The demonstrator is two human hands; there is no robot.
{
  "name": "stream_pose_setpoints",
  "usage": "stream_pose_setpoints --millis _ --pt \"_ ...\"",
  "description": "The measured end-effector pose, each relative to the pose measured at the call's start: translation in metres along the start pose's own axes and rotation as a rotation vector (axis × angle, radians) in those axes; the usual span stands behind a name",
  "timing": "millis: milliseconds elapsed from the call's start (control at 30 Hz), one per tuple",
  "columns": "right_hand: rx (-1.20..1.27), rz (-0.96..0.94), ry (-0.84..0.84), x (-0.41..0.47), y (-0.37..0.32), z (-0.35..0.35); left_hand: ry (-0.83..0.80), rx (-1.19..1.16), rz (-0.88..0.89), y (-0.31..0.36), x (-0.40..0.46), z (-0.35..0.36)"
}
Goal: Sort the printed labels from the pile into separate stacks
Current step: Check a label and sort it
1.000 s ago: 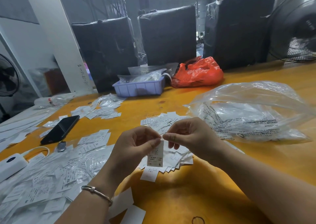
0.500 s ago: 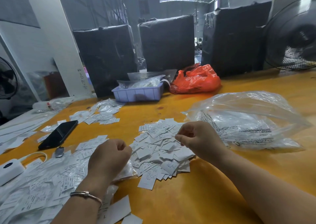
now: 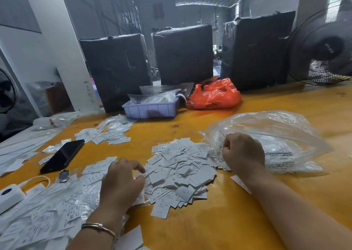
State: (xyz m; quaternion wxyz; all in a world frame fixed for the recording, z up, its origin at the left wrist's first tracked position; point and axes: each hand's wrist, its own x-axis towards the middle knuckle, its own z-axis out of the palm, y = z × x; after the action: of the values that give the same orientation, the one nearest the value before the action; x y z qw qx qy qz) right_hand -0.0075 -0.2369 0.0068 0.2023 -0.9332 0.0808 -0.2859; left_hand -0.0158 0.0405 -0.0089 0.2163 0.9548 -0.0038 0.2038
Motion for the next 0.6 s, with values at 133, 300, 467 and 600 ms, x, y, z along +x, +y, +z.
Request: stream_pose_setpoints --millis 133,300,467,600 --pt "-0.22 0.093 0.093 0.007 0.008 -0.007 -0.05 -0.108 0.091 0.006 -0.003 0.004" --pt "-0.349 0.174 -0.132 0.01 0.017 -0.007 -0.18 -0.247 0.192 0.012 -0.007 0.008" --pt "-0.396 0.202 -0.222 0.013 0.023 -0.002 -0.287 -0.299 0.339 0.018 -0.009 0.007" --pt "-0.348 0.218 -0.127 0.015 0.025 -0.001 -0.349 -0.311 0.341 0.019 -0.01 0.008"
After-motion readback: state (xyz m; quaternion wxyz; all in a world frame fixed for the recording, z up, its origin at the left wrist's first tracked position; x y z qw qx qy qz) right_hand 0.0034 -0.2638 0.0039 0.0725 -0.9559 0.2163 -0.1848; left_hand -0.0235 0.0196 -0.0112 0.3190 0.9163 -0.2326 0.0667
